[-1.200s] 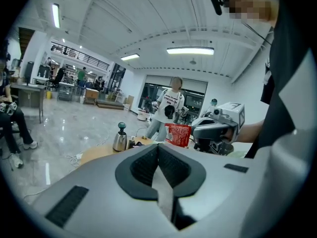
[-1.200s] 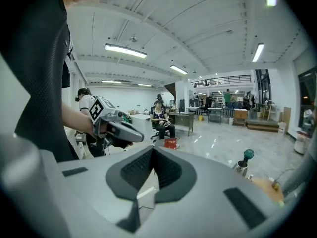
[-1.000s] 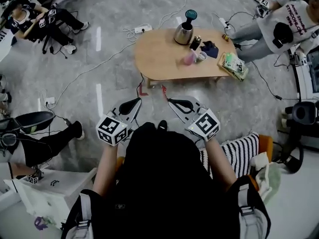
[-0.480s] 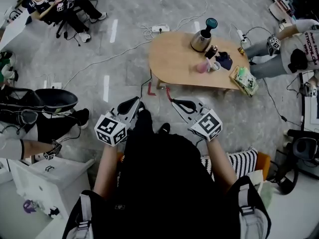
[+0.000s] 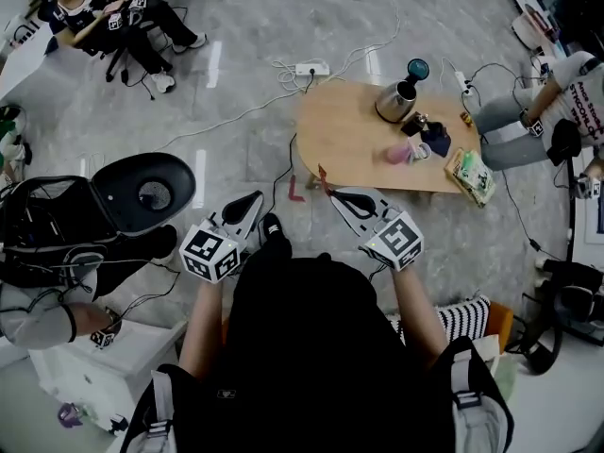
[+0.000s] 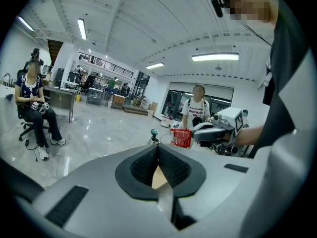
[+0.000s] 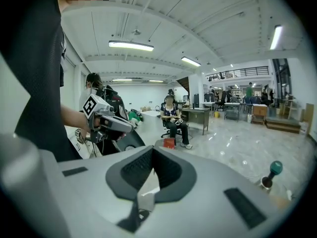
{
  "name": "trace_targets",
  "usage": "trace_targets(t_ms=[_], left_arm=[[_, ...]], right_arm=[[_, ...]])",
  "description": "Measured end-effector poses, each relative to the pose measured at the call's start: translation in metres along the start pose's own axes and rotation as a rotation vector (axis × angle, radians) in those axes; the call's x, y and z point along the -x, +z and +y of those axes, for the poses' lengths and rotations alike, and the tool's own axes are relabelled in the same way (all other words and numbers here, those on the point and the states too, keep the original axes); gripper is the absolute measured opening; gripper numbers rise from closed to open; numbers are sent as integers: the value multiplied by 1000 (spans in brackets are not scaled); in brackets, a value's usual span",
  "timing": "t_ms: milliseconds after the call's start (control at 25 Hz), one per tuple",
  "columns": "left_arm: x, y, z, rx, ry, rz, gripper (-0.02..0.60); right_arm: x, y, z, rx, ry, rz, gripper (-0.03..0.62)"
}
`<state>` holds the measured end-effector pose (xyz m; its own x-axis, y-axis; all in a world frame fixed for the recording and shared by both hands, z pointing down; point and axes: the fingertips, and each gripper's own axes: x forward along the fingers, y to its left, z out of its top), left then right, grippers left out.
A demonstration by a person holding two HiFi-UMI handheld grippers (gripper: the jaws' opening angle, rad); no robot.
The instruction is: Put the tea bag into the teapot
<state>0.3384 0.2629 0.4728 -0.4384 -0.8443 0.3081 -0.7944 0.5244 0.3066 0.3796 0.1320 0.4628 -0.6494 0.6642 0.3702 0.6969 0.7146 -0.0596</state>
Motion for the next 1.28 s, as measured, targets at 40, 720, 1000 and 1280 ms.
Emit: trace_targets(t_ms=[40, 720, 1000, 1280], left_arm=[[-1, 5, 12, 3, -7, -1, 9], [-44, 59, 192, -2, -118, 132, 9], [-115, 85, 243, -20, -116, 172, 9], [-185, 132, 274, -80, -109, 180, 9]], right_arm=[[-10, 4, -8, -2, -12, 3, 6], [-177, 56, -114, -87, -84, 49, 6], [-201, 56, -210, -118, -119, 40, 6], [-205, 59, -285, -140, -141, 34, 6]])
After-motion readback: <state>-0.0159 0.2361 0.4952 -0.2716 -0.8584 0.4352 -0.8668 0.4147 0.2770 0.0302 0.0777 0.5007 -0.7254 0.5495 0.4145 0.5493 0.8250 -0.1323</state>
